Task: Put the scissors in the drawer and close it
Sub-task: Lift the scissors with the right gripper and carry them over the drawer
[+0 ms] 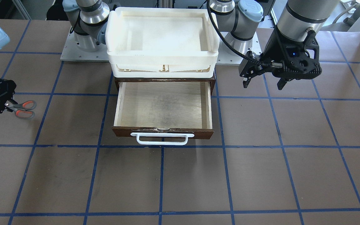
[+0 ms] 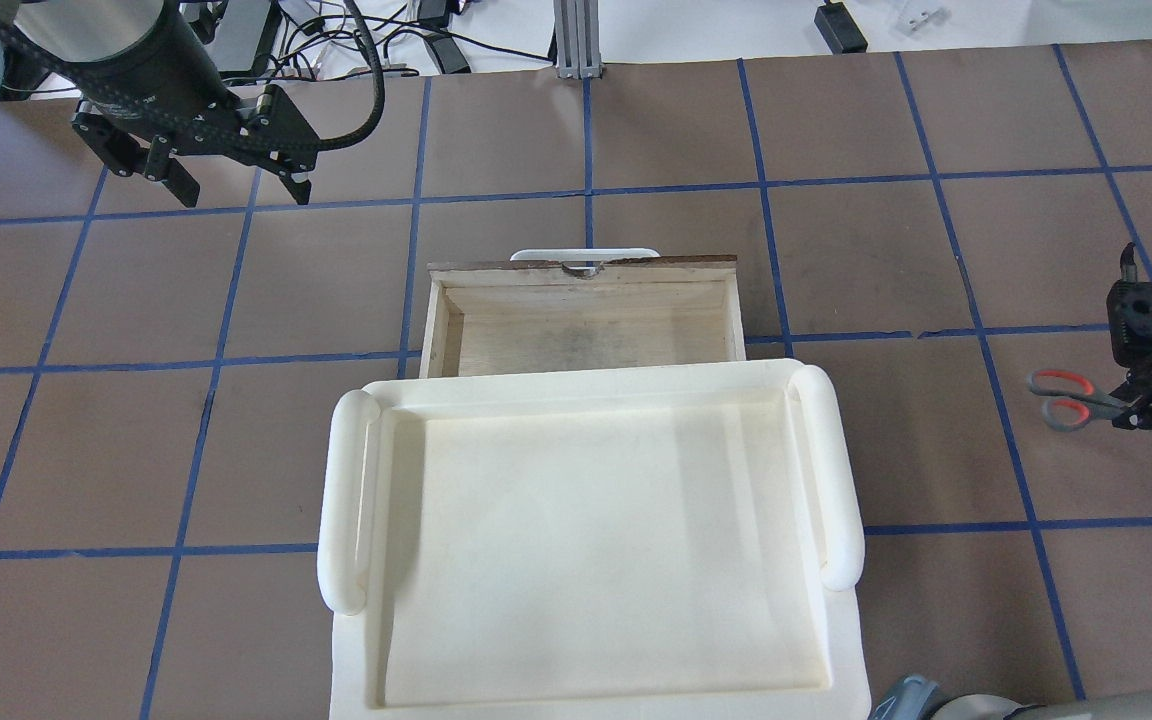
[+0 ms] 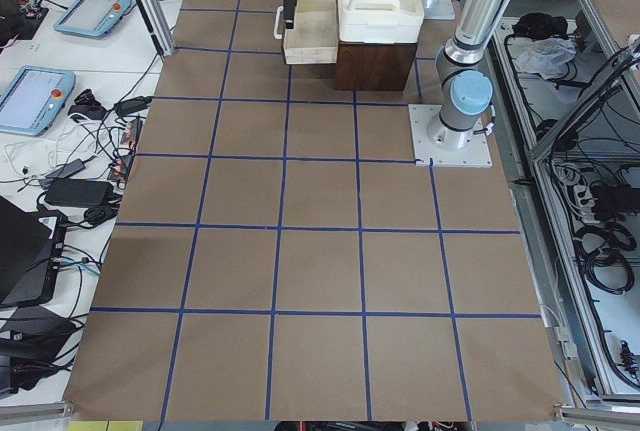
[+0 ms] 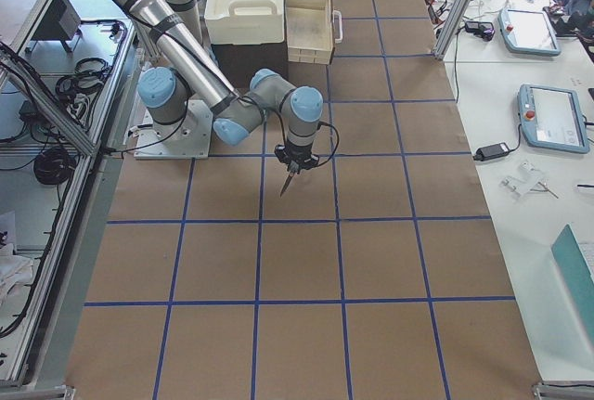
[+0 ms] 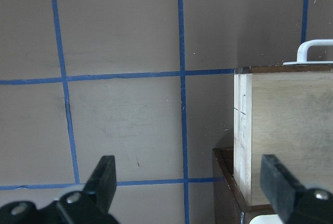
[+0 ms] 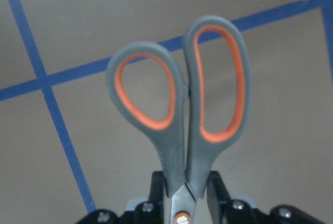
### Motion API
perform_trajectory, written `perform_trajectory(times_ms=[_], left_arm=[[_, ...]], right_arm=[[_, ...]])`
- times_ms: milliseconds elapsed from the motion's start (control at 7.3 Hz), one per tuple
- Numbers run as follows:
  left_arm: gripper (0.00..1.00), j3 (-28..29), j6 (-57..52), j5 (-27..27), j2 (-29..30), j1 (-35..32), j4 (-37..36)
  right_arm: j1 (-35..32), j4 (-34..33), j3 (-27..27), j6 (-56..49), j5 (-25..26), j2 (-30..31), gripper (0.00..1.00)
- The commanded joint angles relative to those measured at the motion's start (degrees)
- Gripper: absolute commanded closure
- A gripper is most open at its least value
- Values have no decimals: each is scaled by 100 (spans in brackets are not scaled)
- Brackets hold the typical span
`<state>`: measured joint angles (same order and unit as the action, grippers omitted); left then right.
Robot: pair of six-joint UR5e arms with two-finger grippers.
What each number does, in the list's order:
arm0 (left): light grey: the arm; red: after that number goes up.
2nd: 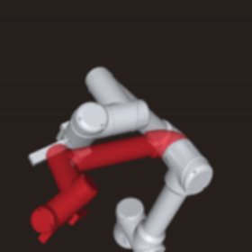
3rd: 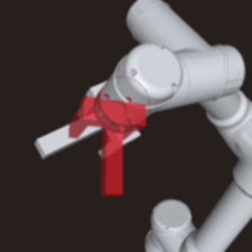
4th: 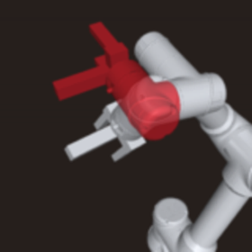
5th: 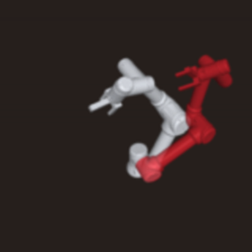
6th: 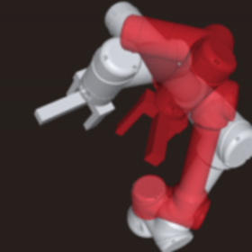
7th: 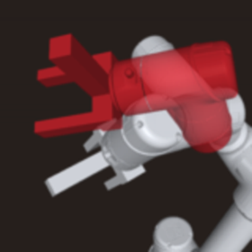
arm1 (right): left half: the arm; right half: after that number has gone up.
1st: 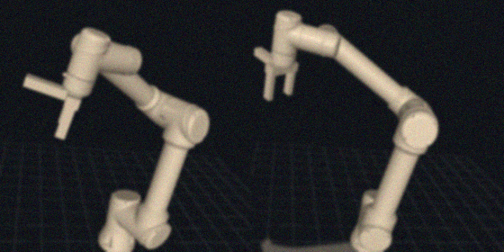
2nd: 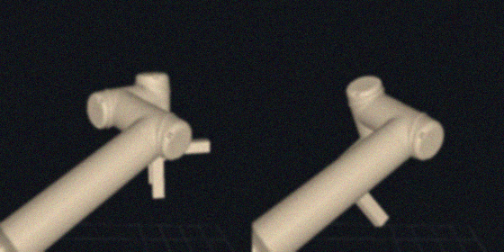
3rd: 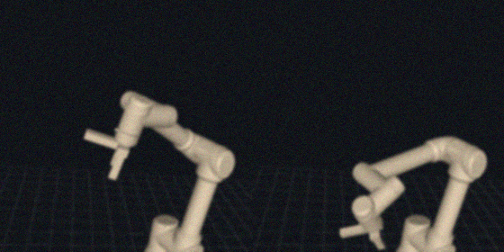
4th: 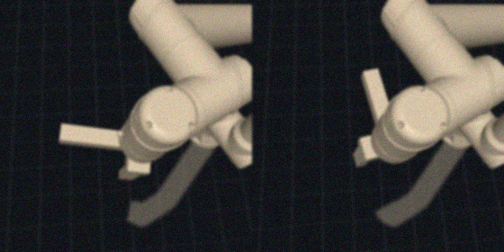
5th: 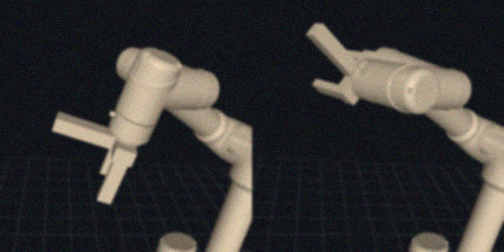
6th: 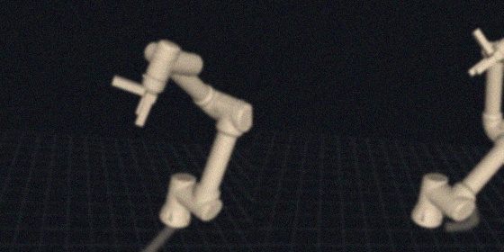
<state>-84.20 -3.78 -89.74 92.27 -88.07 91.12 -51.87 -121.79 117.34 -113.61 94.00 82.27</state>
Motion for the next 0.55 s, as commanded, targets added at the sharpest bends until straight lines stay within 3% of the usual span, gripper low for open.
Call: perform_trajectory(times_ms=[0,411], left_arm=[[0,0,0,1,-7,0,28],[0,0,0,9,10,0,54]], right_arm=[[-707,1318,-928,302,-14,394,100],[-2251,3130,-2502,1626,-57,404,100]])
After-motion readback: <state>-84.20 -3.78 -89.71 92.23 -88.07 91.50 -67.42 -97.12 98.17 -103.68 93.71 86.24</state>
